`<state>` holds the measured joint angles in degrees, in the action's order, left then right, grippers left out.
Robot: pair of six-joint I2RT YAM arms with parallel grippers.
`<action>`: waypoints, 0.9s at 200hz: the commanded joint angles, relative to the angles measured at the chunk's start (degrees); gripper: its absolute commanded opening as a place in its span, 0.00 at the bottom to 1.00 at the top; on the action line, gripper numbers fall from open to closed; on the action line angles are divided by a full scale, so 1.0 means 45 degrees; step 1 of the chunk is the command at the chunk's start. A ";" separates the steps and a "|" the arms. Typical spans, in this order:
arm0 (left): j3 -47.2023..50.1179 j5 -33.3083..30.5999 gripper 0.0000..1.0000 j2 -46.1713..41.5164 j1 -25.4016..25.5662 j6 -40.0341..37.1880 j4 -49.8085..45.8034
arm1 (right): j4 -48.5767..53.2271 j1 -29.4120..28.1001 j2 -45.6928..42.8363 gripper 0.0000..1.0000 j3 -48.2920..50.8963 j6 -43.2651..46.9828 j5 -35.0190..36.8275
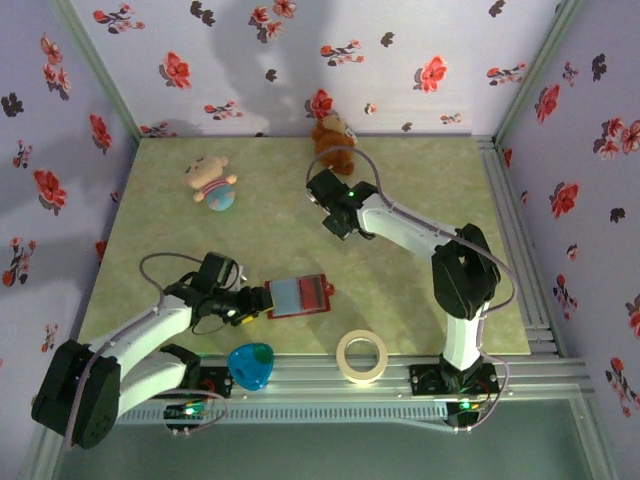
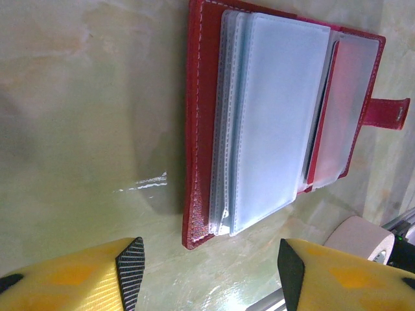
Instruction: Put the credit cards into the card holder
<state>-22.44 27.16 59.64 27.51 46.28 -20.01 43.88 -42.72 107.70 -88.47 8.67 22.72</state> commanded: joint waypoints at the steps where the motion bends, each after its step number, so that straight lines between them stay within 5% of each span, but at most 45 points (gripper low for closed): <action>1: -0.0014 0.0059 0.60 -0.0052 0.0102 -0.0245 -0.0163 | 0.1327 0.0269 0.0032 0.06 -0.0504 -0.1013 -0.1394; 33: -0.0154 0.0098 0.60 0.0057 0.0099 -0.0312 -0.0238 | 0.1952 0.0617 0.0211 0.06 -0.0642 -0.1573 -0.2826; 88: -0.0433 0.0219 0.60 0.0057 0.0098 -0.0277 -0.0358 | 0.1804 0.0680 -0.0023 0.00 -0.0871 -0.1832 -0.2451; 140: -0.1342 0.0372 0.60 -0.1177 0.0101 -0.0297 -0.1188 | 0.0927 0.0734 -0.2598 0.00 -0.0437 -0.2578 -0.3216; 180: -0.1649 0.0575 0.60 -0.1240 0.0118 -0.0171 -0.1195 | -0.0991 0.0782 -0.5325 0.00 0.1981 -0.4265 -0.5593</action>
<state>-29.08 28.14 54.59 27.55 46.11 -24.08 44.82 -39.62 89.73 -85.91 -3.92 5.82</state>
